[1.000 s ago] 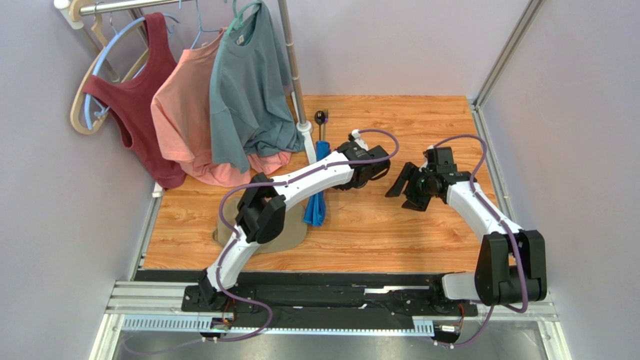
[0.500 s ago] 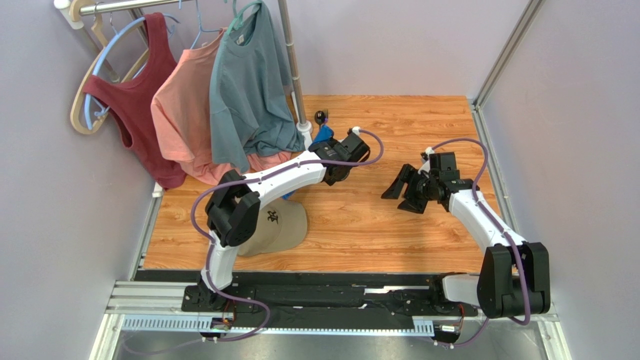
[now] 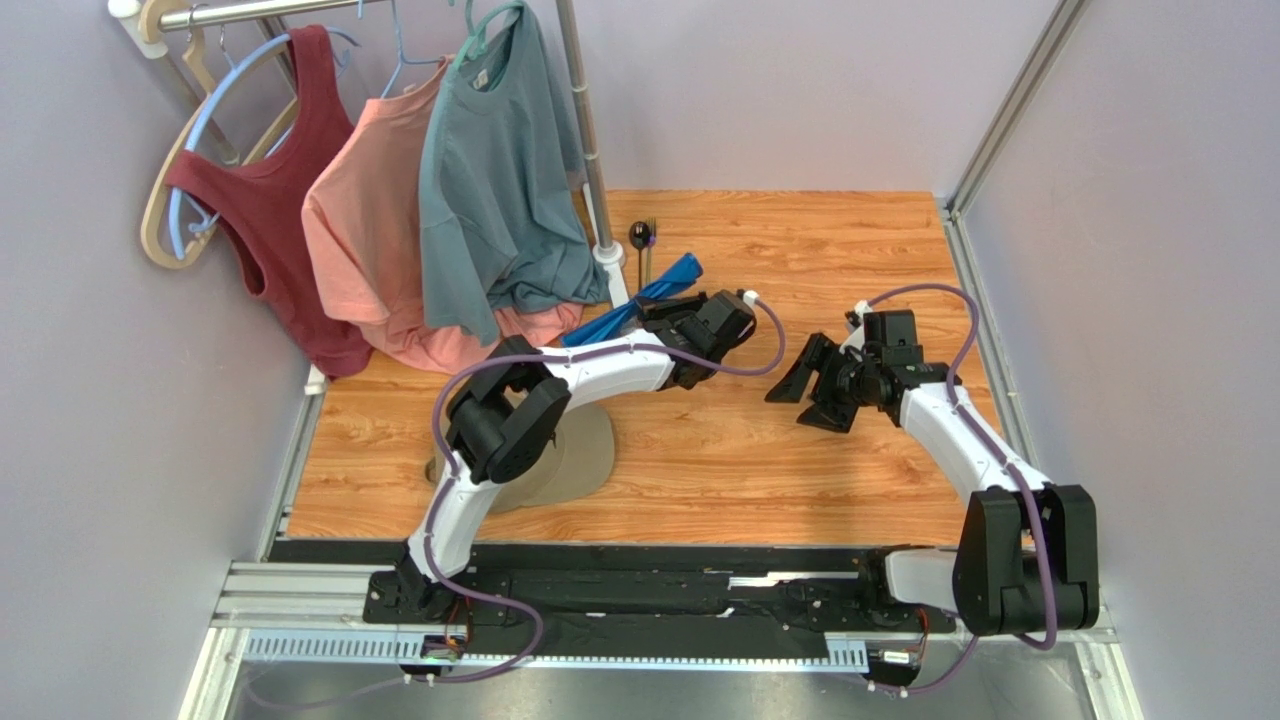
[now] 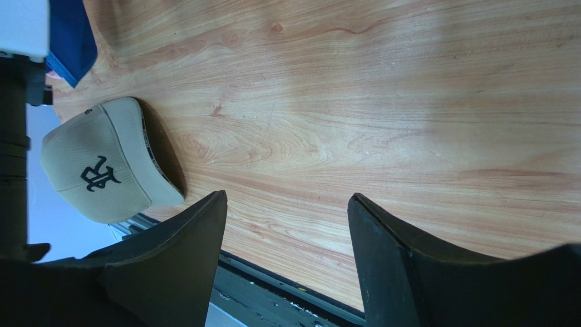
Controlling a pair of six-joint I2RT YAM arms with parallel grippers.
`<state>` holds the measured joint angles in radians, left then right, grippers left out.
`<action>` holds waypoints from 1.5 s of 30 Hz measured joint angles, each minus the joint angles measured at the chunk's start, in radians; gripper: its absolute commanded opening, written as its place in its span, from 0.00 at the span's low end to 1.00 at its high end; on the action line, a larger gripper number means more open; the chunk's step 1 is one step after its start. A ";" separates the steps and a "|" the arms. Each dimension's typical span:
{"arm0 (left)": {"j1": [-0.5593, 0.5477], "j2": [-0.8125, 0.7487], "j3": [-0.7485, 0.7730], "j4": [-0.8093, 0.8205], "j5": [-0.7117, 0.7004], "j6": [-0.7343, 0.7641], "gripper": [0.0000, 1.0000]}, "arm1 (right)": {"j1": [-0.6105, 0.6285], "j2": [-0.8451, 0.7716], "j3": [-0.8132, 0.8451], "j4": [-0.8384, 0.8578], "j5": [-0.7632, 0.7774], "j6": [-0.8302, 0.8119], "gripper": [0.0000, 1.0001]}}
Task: Fold the napkin into a case and place the utensils inside
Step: Turn over the smaller rectangle-folded napkin at the center of the board.
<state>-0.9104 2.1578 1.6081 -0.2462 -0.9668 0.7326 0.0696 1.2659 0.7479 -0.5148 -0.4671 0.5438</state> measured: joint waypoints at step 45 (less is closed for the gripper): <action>-0.347 -0.132 -0.026 -0.391 0.313 -0.740 0.64 | -0.257 -0.040 -0.035 -0.018 -0.073 -0.003 0.69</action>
<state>-1.2575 2.0262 1.5818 -0.6373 -0.6540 -0.0078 -0.1875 1.2255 0.7132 -0.5323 -0.5400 0.5411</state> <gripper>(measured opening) 0.826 0.678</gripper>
